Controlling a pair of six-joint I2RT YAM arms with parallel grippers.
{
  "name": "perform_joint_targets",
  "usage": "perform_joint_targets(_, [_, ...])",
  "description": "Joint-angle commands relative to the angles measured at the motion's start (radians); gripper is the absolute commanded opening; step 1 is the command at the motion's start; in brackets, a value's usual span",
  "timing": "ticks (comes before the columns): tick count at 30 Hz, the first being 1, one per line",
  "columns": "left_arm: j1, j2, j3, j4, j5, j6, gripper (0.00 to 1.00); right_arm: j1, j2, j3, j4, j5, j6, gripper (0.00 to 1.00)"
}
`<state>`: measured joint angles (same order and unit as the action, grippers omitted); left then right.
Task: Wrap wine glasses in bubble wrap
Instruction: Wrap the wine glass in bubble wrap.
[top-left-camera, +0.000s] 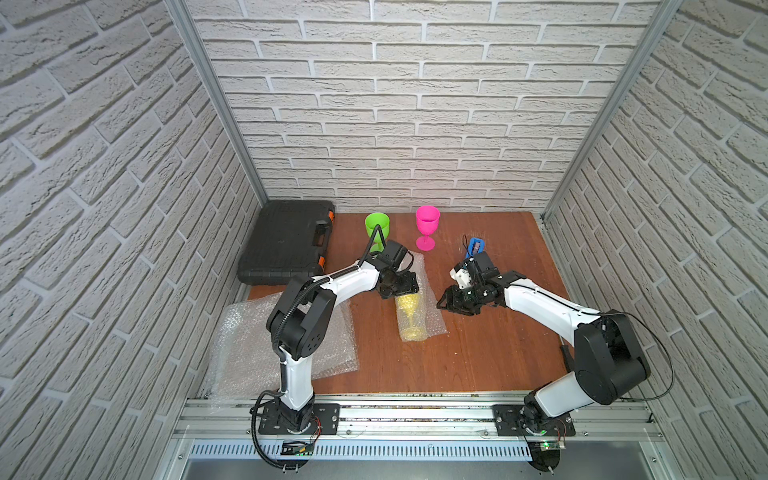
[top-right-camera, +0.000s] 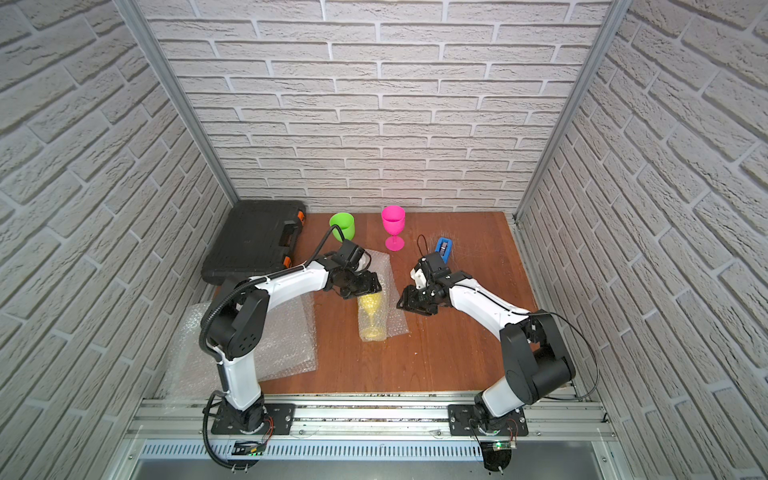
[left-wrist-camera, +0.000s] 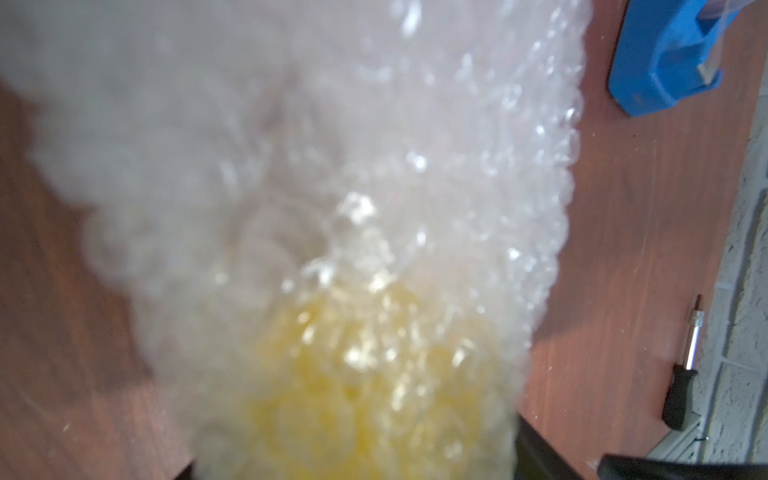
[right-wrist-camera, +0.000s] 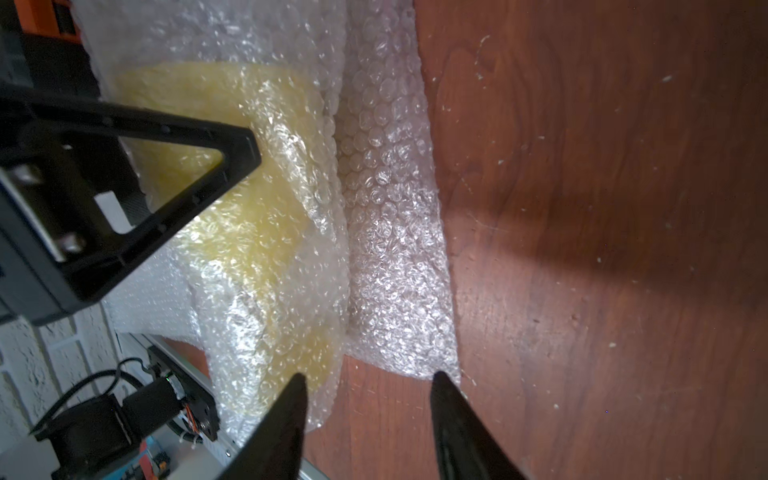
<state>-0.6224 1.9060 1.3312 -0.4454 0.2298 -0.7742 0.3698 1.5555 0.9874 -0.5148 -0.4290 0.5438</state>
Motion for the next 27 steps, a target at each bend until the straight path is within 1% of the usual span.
perform_joint_targets(1, [0.002,0.041,0.01,-0.226,-0.024,0.108,0.75,-0.003,0.037,0.013,0.063,-0.068,-0.053,0.7])
perform_joint_targets(2, [0.0,0.041,0.019,-0.251,-0.028,0.122,0.75,-0.003,0.048,0.008,0.092,-0.082,-0.052,0.76])
perform_joint_targets(3, [0.0,0.04,0.024,-0.27,-0.032,0.13,0.75,-0.003,0.061,0.004,0.111,-0.094,-0.054,0.8])
perform_joint_targets(6, [-0.007,0.037,0.044,-0.321,-0.042,0.151,0.75,-0.003,0.103,-0.014,0.177,-0.14,-0.045,0.85])
perform_joint_targets(12, [-0.013,0.054,0.073,-0.359,-0.056,0.154,0.75,0.006,0.16,-0.111,0.353,-0.198,0.035,0.88])
perform_joint_targets(17, [-0.015,0.068,0.092,-0.367,-0.063,0.147,0.76,0.045,0.213,-0.165,0.492,-0.242,0.101,0.89])
perform_joint_targets(19, [-0.014,0.074,0.1,-0.376,-0.072,0.146,0.77,0.06,0.224,-0.188,0.58,-0.274,0.145,0.9])
perform_joint_targets(23, [-0.015,0.074,0.102,-0.376,-0.079,0.138,0.77,0.076,0.203,-0.242,0.729,-0.306,0.228,0.94])
perform_joint_targets(27, [-0.015,0.075,0.103,-0.376,-0.082,0.129,0.76,0.1,0.157,-0.262,0.755,-0.304,0.245,0.98])
